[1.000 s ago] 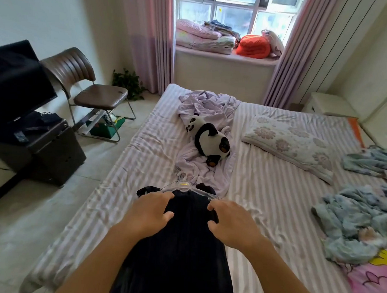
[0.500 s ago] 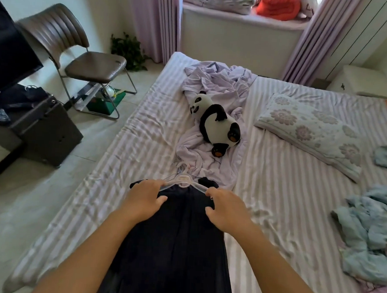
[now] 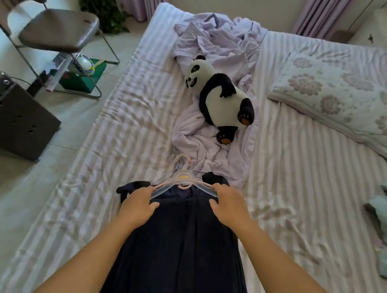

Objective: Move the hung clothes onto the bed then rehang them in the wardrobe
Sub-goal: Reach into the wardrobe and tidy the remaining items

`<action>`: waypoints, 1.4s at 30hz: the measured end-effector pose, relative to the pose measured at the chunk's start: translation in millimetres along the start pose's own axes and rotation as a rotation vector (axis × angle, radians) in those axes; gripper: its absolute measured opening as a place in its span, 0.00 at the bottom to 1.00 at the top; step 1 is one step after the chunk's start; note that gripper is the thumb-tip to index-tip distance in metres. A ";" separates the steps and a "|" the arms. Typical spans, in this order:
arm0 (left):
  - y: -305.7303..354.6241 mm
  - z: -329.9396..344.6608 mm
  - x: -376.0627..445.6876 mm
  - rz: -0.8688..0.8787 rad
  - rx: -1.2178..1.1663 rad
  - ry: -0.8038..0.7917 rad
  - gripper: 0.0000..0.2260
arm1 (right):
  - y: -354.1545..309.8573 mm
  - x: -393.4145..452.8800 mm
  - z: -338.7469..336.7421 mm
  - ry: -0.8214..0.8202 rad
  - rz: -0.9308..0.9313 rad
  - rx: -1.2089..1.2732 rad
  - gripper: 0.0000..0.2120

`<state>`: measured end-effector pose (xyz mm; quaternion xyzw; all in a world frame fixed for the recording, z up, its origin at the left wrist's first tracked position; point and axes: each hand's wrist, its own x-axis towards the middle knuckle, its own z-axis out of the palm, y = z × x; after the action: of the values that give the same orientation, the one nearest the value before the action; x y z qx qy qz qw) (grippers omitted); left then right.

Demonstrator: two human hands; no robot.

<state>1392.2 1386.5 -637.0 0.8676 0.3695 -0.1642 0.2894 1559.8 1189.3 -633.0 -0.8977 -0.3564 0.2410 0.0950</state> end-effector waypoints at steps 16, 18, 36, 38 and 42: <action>-44.3 76.8 70.7 -0.103 0.204 0.003 0.32 | 41.1 82.7 88.2 -0.252 0.130 -0.113 0.35; -43.1 78.0 67.9 -0.110 0.256 0.008 0.31 | 39.8 83.3 85.2 -0.250 0.125 -0.148 0.34; -25.9 19.7 0.7 -0.049 -0.072 0.152 0.09 | 6.7 6.4 11.5 -0.098 0.063 0.232 0.08; -21.5 6.8 -18.9 0.018 0.021 0.127 0.09 | 1.9 -12.2 -0.7 -0.062 0.061 0.221 0.10; -10.8 -25.9 -62.9 0.098 0.140 0.151 0.11 | -14.5 -56.6 -28.5 0.008 0.058 0.191 0.11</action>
<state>1343.8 1374.4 -589.6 0.9127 0.3349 -0.1092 0.2072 1529.8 1161.1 -582.7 -0.8955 -0.3050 0.2729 0.1747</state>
